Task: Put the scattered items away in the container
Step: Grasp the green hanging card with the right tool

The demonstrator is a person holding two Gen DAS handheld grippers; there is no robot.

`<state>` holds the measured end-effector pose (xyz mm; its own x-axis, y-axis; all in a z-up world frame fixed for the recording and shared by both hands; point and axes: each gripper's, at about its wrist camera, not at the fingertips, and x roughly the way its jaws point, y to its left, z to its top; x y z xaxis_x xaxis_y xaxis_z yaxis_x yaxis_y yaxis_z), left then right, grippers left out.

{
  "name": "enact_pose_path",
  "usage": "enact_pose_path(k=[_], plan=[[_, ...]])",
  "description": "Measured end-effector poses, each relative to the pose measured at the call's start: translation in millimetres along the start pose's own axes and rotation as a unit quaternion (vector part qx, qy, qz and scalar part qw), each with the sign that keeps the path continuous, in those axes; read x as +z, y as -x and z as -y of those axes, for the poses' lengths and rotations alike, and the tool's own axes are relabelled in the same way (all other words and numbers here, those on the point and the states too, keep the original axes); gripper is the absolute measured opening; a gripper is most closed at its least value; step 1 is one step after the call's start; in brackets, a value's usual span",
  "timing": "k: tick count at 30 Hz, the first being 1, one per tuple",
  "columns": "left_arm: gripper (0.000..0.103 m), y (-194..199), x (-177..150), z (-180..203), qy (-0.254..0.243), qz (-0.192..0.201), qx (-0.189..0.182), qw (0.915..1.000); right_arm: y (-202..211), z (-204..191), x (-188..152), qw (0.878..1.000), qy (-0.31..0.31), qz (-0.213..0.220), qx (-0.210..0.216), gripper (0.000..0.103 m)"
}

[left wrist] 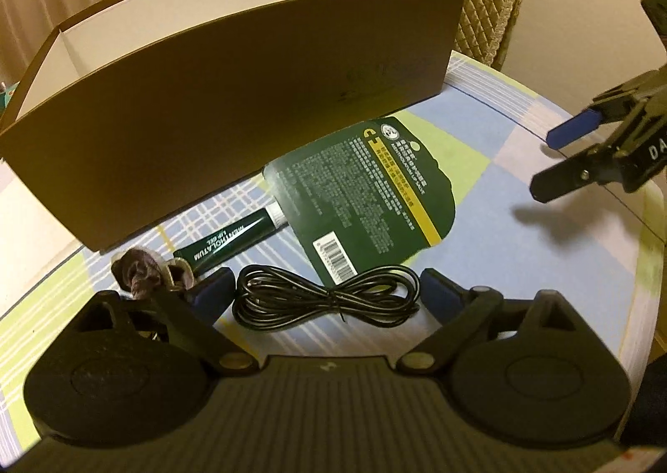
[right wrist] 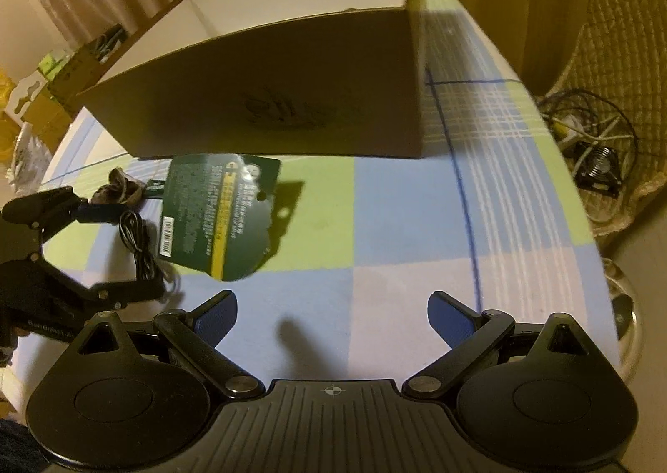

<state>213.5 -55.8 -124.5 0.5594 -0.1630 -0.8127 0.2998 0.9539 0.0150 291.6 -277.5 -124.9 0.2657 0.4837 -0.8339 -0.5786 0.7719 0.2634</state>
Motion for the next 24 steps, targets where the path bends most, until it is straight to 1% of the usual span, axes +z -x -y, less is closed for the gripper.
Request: enact_pose_path(k=[2, 5, 10, 11, 12, 14, 16, 18, 19, 20, 21, 22, 23, 24], plan=[[0.093, 3, -4, -1, 0.002, -0.002, 0.003, 1.0000, -4, -3, 2, 1.000, 0.007, 0.002, 0.014, 0.096], [0.093, 10, -13, -4, 0.015, -0.006, 0.007, 0.9998, -13, -5, 8, 0.999, 0.012, 0.010, 0.048, 0.095], [0.093, 24, -31, -15, 0.052, -0.015, 0.032, 0.9980, -28, -6, 20, 0.993, 0.025, 0.029, 0.108, 0.095], [0.093, 27, -35, -19, 0.061, -0.017, 0.039, 0.9972, -32, -6, 22, 0.992, 0.030, 0.031, 0.115, 0.093], [0.093, 31, -39, -23, 0.071, -0.019, 0.047, 0.9962, -36, -6, 24, 0.991, 0.036, 0.033, 0.124, 0.086], [0.093, 37, -47, -33, 0.091, -0.022, 0.063, 0.9936, -43, -5, 29, 0.988, 0.042, 0.042, 0.139, 0.083], [0.093, 45, -56, -45, 0.114, -0.025, 0.078, 0.9901, -49, -1, 35, 0.985, 0.036, 0.048, 0.164, 0.080], [0.093, 51, -63, -55, 0.135, -0.029, 0.093, 0.9860, -57, 6, 41, 0.980, 0.021, 0.054, 0.191, 0.073], [0.093, 54, -67, -60, 0.144, -0.030, 0.099, 0.9841, -61, 9, 44, 0.977, 0.010, 0.054, 0.206, 0.064], [0.093, 57, -71, -64, 0.153, -0.030, 0.104, 0.9823, -65, 13, 46, 0.974, -0.001, 0.050, 0.223, 0.052], [0.093, 60, -74, -66, 0.160, -0.031, 0.108, 0.9806, -69, 16, 48, 0.970, -0.011, 0.046, 0.237, 0.046], [0.093, 63, -76, -69, 0.167, -0.031, 0.112, 0.9791, -73, 18, 48, 0.968, -0.017, 0.043, 0.247, 0.043], [0.093, 64, -78, -70, 0.172, -0.032, 0.114, 0.9780, -74, 20, 48, 0.964, -0.024, 0.041, 0.260, 0.035], [0.093, 66, -80, -71, 0.175, -0.032, 0.116, 0.9771, -74, 22, 47, 0.960, -0.030, 0.040, 0.274, 0.022]])
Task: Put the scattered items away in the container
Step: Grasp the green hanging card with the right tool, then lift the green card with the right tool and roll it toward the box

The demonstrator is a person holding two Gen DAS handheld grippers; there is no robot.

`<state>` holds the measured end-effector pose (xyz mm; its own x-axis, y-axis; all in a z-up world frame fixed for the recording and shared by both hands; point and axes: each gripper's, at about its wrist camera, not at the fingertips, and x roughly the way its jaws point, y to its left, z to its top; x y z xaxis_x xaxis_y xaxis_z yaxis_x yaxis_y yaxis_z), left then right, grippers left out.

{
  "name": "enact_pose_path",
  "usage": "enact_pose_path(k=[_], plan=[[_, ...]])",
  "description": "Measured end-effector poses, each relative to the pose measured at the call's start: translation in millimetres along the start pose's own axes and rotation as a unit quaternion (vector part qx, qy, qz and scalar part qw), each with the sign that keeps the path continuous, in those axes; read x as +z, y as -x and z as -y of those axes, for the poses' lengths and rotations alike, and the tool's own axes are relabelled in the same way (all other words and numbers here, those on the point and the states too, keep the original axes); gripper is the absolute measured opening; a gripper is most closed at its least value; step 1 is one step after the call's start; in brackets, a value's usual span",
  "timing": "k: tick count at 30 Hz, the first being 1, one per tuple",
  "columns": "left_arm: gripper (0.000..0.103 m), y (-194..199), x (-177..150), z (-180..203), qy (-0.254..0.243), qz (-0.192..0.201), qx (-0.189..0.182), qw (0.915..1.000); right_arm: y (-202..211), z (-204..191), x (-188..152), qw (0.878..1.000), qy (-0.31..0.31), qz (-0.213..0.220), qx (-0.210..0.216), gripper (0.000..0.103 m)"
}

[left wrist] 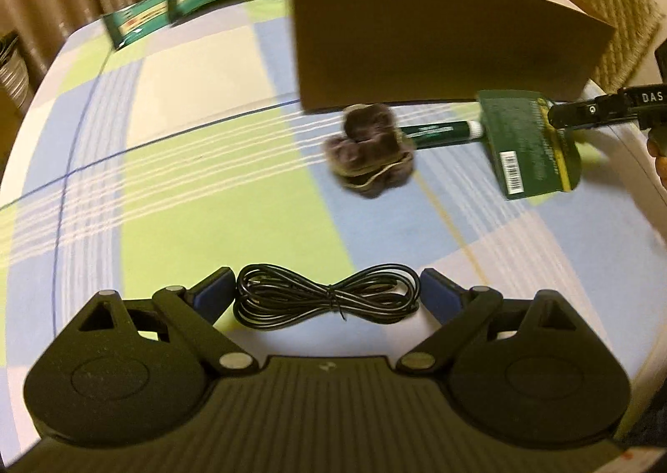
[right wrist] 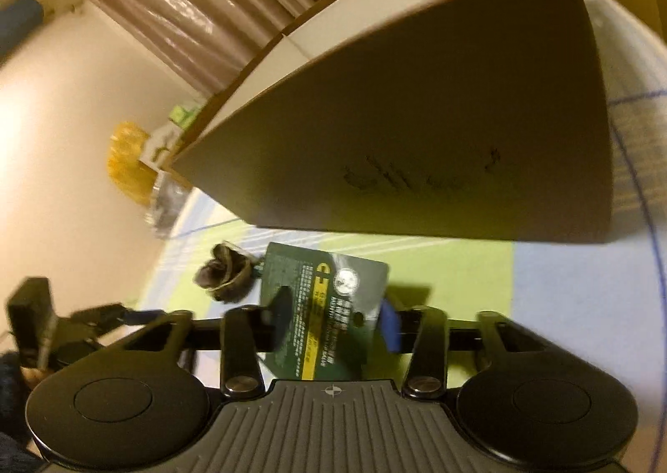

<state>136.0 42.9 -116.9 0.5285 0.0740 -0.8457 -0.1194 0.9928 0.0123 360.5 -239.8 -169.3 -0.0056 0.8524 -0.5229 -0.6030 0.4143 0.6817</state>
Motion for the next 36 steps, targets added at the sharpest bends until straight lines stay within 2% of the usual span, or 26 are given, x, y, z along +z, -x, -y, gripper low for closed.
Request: enact_pose_path(k=[2, 8, 11, 14, 15, 17, 19, 27, 36], plan=[[0.093, 2, -3, -2, 0.004, 0.000, 0.003, 1.0000, 5, 0, -1, 1.000, -0.009, 0.003, 0.023, 0.018], [0.093, 5, -6, -4, 0.011, 0.003, 0.003, 0.9999, 14, -28, -4, 0.998, 0.027, 0.006, 0.058, 0.018], [0.093, 4, -6, -2, 0.006, 0.003, 0.004, 1.0000, -2, -36, -6, 0.999, 0.022, -0.002, 0.048, 0.018], [0.093, 4, -6, -1, 0.001, 0.004, 0.006, 1.0000, -21, -43, -8, 1.000, 0.014, -0.015, 0.018, 0.017], [0.093, 4, -7, -1, 0.001, 0.004, 0.005, 1.0000, -25, -48, -10, 1.000, 0.018, -0.013, 0.006, 0.006], [0.093, 4, -7, -3, 0.003, 0.005, 0.003, 1.0000, -28, -58, -10, 1.000, 0.027, -0.014, 0.000, 0.003], [0.093, 5, -8, -4, 0.006, 0.005, 0.002, 1.0000, -26, -65, -10, 0.999, 0.031, -0.013, -0.006, 0.000], [0.092, 7, -11, -6, 0.008, 0.011, -0.001, 0.9999, -5, -82, -13, 0.999, 0.009, 0.009, -0.039, 0.000], [0.092, 14, -8, 2, -0.016, 0.016, -0.011, 0.9997, 32, -83, -25, 0.996, -0.026, 0.044, -0.077, 0.000]])
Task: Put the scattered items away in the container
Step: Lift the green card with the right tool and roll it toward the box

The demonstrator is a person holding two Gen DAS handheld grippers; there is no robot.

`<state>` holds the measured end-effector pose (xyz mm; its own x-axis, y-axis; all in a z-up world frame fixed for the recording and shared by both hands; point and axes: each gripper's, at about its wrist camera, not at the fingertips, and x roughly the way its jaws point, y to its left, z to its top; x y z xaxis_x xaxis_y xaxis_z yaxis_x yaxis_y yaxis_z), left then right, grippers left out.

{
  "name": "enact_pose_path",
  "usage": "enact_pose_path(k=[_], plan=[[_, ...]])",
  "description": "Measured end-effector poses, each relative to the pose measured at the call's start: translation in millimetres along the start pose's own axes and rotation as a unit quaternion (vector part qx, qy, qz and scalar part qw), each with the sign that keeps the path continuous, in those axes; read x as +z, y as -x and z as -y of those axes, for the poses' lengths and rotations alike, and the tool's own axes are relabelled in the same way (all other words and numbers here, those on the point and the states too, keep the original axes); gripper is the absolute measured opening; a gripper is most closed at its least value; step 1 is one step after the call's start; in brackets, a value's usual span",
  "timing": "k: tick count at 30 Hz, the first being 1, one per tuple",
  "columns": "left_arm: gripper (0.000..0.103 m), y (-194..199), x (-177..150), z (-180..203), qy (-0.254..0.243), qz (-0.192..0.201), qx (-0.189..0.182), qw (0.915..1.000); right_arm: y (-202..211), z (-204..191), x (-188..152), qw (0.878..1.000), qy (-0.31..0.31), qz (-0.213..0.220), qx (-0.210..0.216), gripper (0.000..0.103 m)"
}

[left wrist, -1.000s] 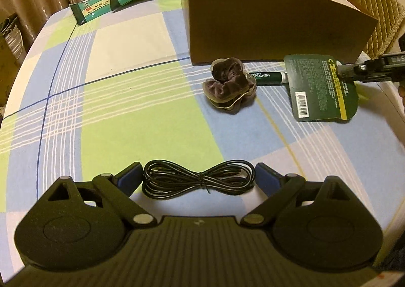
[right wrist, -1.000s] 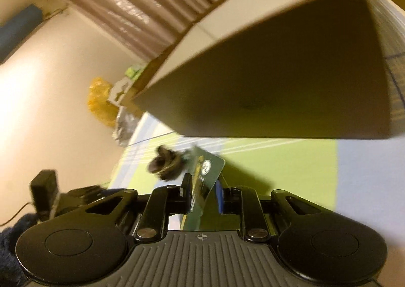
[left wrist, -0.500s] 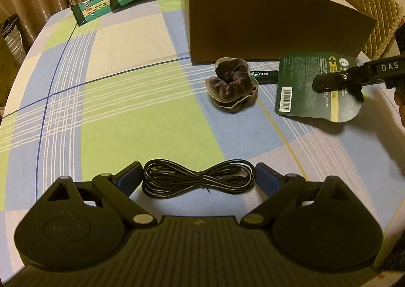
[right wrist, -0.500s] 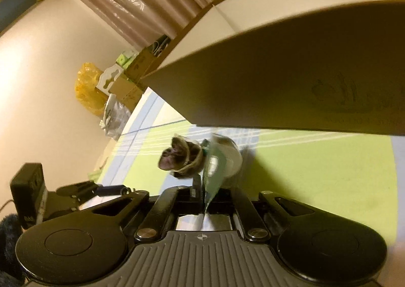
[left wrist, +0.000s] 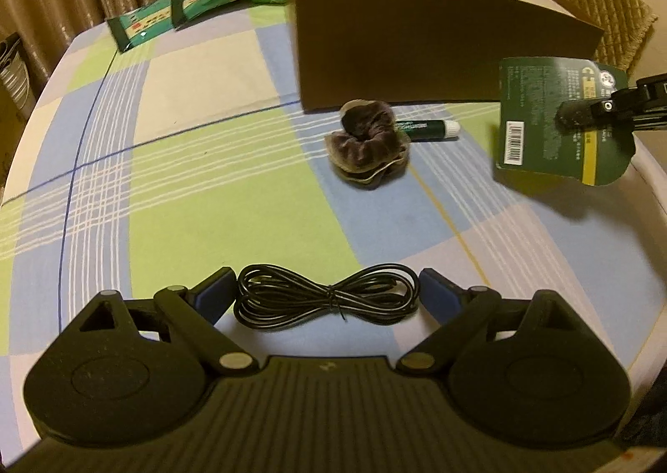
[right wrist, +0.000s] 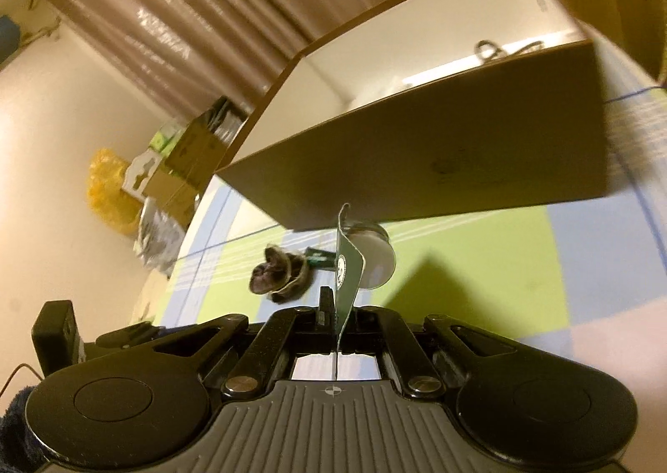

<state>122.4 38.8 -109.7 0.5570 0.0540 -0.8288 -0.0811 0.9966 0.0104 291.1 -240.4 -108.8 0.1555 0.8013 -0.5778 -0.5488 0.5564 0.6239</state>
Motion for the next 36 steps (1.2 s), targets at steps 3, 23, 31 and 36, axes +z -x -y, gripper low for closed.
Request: enact_pose_path(k=[3, 23, 31, 36], plan=[[0.091, 3, 2, 4, -0.009, 0.003, -0.007, 0.9999, 9, 3, -3, 1.000, -0.013, 0.008, -0.012, 0.000], [0.091, 29, 23, 18, -0.034, 0.031, -0.014, 0.9988, 48, 7, -5, 0.996, -0.071, 0.052, -0.025, 0.000], [0.091, 44, 38, 21, -0.033, 0.051, -0.021, 0.9979, 67, 7, 5, 0.991, -0.108, 0.079, 0.004, 0.000], [0.091, 59, 54, 23, -0.025, 0.074, -0.034, 0.9964, 76, 10, 12, 0.984, -0.140, 0.101, 0.030, 0.000]])
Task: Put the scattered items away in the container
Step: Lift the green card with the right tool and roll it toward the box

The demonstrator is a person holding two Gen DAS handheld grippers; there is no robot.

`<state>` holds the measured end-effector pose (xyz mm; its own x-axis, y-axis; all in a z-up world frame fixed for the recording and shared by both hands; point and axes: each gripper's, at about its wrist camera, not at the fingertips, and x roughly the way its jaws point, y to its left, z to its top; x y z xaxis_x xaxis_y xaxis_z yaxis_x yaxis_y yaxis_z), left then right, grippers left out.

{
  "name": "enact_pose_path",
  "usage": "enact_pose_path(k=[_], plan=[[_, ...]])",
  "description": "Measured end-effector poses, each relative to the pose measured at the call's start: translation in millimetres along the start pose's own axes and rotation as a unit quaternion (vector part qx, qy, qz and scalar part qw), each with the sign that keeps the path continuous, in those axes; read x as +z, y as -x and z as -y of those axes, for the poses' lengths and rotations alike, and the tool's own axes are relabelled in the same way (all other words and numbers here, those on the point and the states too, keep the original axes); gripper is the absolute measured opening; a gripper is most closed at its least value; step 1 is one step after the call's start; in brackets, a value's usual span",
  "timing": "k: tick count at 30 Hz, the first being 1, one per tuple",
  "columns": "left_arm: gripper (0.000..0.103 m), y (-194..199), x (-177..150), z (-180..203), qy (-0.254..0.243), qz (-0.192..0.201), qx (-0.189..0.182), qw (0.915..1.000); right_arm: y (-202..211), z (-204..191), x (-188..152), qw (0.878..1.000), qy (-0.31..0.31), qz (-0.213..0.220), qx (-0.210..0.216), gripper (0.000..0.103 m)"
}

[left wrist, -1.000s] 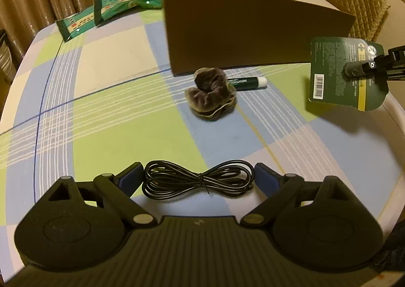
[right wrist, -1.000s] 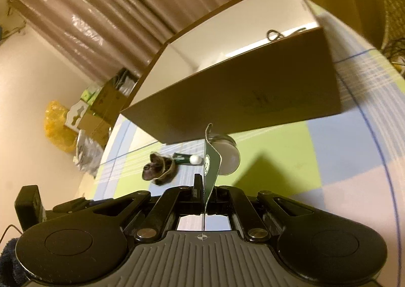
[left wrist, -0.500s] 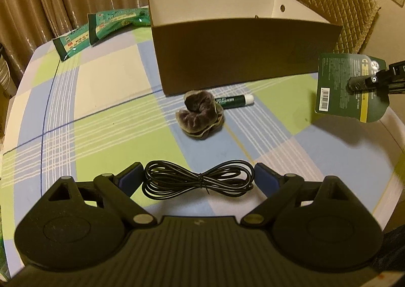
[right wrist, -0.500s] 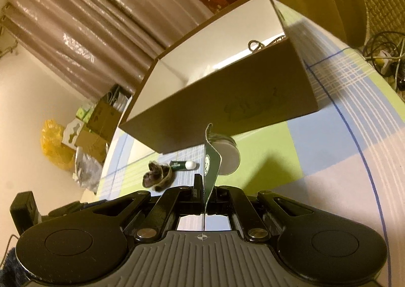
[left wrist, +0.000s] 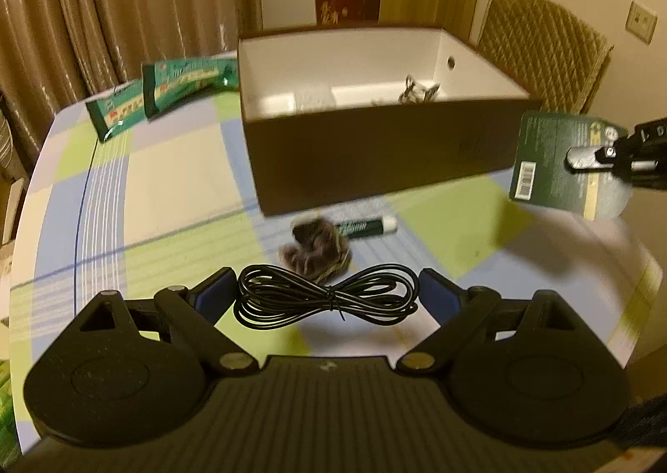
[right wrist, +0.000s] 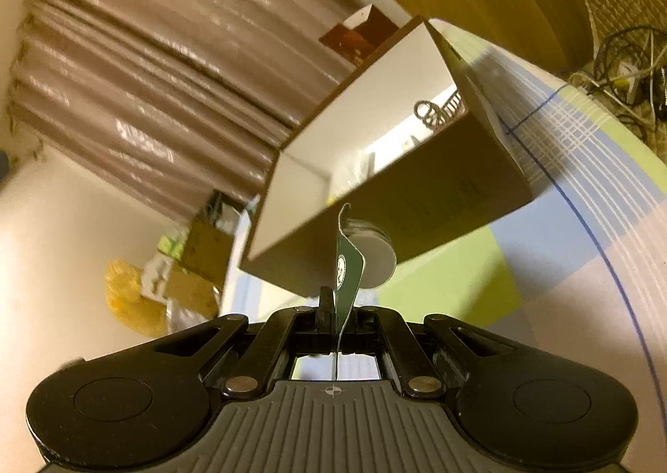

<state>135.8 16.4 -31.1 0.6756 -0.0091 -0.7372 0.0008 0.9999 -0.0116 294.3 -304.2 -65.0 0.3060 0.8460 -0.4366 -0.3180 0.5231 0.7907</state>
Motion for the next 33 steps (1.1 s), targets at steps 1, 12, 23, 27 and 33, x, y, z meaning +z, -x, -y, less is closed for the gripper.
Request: enact_pose_path(k=[1, 12, 23, 27, 33], plan=[[0.091, 2, 3, 1, 0.001, 0.004, -0.002, 1.0000, 1, 0, 2, 1.000, -0.007, 0.005, 0.005, 0.000], [0.090, 5, 40, 9, -0.017, 0.039, -0.020, 0.9989, 6, -9, 32, 0.999, -0.017, 0.039, 0.027, 0.000], [0.090, -7, 80, 11, -0.043, 0.067, -0.024, 0.9965, -11, -28, 75, 0.998, 0.018, 0.060, 0.031, 0.000], [0.090, -16, 99, 12, -0.056, 0.077, -0.025, 0.9951, -21, -32, 96, 0.997, 0.041, 0.069, 0.017, 0.000], [0.090, -40, 130, 11, -0.062, 0.078, -0.037, 0.9943, -46, -38, 122, 0.993, 0.092, 0.065, -0.036, 0.000]])
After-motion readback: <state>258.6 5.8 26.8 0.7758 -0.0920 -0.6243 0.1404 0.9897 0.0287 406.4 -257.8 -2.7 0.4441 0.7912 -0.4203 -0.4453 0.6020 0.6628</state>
